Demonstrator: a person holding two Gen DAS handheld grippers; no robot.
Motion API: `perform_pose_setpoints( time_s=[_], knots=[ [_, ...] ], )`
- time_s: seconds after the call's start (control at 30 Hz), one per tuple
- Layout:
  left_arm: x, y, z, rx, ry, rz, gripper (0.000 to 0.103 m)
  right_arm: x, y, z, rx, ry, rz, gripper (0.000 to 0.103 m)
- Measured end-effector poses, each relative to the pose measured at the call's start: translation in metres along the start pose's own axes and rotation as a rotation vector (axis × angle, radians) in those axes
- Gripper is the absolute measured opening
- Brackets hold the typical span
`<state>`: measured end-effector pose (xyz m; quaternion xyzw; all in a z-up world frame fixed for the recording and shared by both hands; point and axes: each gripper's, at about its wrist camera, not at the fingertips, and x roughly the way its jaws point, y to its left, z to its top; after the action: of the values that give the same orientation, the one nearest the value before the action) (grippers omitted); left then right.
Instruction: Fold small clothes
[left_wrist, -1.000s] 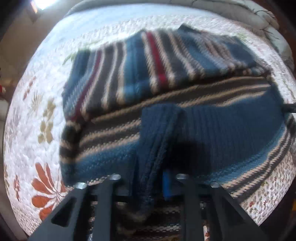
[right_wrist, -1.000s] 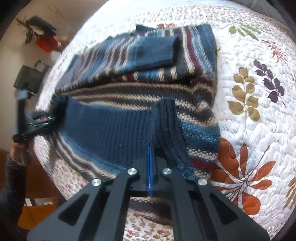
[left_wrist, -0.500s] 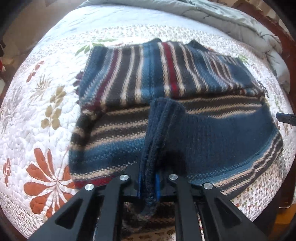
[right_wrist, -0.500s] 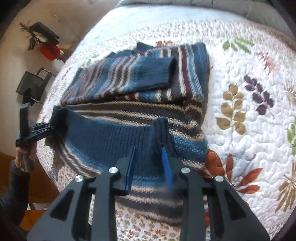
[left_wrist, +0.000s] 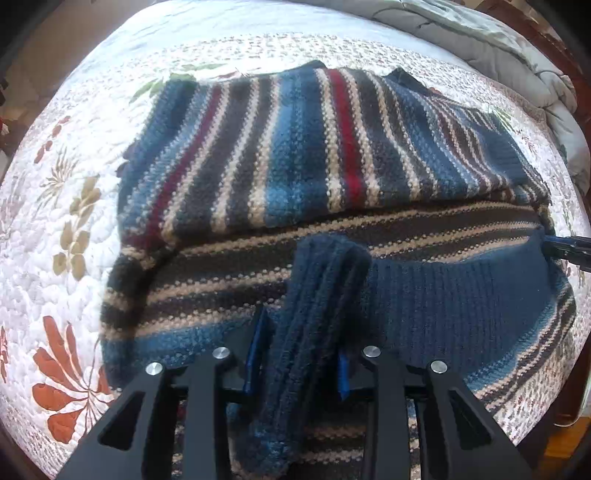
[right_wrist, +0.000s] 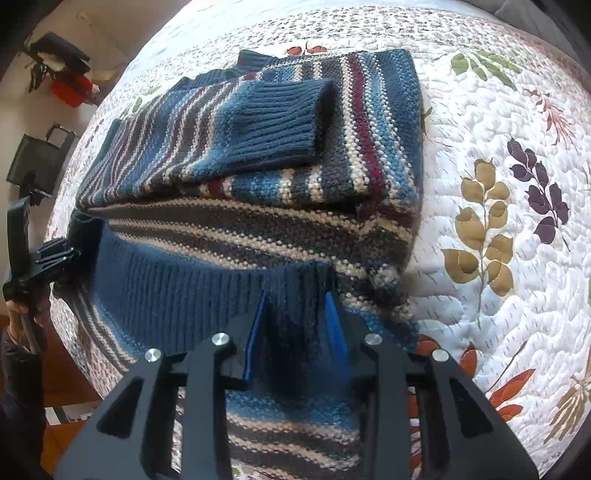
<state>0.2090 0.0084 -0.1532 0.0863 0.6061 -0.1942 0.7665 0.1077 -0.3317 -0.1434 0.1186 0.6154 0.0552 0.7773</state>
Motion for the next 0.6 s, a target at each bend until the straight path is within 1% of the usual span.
perform_pose_setpoints(
  time_s=[0.03, 0.07, 0.1, 0.13, 0.2, 0.23, 0.3, 0.33, 0.37, 0.4, 0.47, 0.5, 0.57, 0.6],
  knots=[
    [0.000, 0.000, -0.001, -0.002, -0.004, -0.002, 0.031, -0.001, 0.001, -0.001, -0.010, -0.006, -0.028, 0.045],
    [0.000, -0.001, -0.002, -0.004, -0.005, -0.005, 0.030, 0.000, 0.002, -0.002, -0.021, -0.006, -0.036, 0.030],
    [-0.001, -0.001, -0.004, -0.013, -0.005, -0.014, 0.022, 0.004, 0.004, -0.006, -0.034, 0.013, -0.010, 0.016],
    [-0.001, 0.000, -0.006, -0.028, 0.000, -0.028, 0.017, 0.007, 0.004, -0.008, -0.024, 0.027, 0.016, 0.012],
    [-0.006, 0.002, -0.013, -0.048, -0.008, -0.030, 0.012, 0.005, 0.006, -0.013, -0.031, 0.006, 0.007, 0.010],
    [-0.010, 0.002, -0.017, -0.057, -0.015, -0.034, 0.011, 0.001, 0.007, -0.015, -0.031, -0.006, 0.018, 0.009],
    [-0.022, 0.003, -0.024, -0.070, -0.034, -0.051, 0.010, -0.013, 0.004, -0.019, 0.005, -0.027, 0.111, 0.008],
    [-0.029, 0.005, -0.027, -0.082, -0.049, -0.065, 0.010, -0.024, 0.004, -0.020, 0.011, -0.054, 0.144, 0.008],
    [-0.036, 0.007, -0.028, -0.090, -0.062, -0.076, 0.010, -0.036, 0.005, -0.021, 0.006, -0.086, 0.163, 0.008],
    [-0.050, 0.011, -0.027, -0.108, -0.092, -0.092, 0.010, -0.046, 0.006, -0.020, 0.001, -0.111, 0.176, 0.008],
    [-0.069, 0.018, -0.022, -0.130, -0.132, -0.121, 0.009, -0.073, 0.009, -0.013, -0.008, -0.168, 0.207, 0.008],
    [-0.084, 0.023, -0.014, -0.150, -0.173, -0.130, 0.009, -0.082, 0.010, -0.006, -0.010, -0.192, 0.210, 0.008],
    [-0.106, 0.029, 0.003, -0.150, -0.242, -0.119, 0.010, -0.104, 0.012, 0.015, -0.019, -0.260, 0.195, 0.008],
    [-0.114, 0.032, 0.014, -0.146, -0.271, -0.115, 0.010, -0.110, 0.012, 0.024, -0.018, -0.279, 0.189, 0.008]
  ],
)
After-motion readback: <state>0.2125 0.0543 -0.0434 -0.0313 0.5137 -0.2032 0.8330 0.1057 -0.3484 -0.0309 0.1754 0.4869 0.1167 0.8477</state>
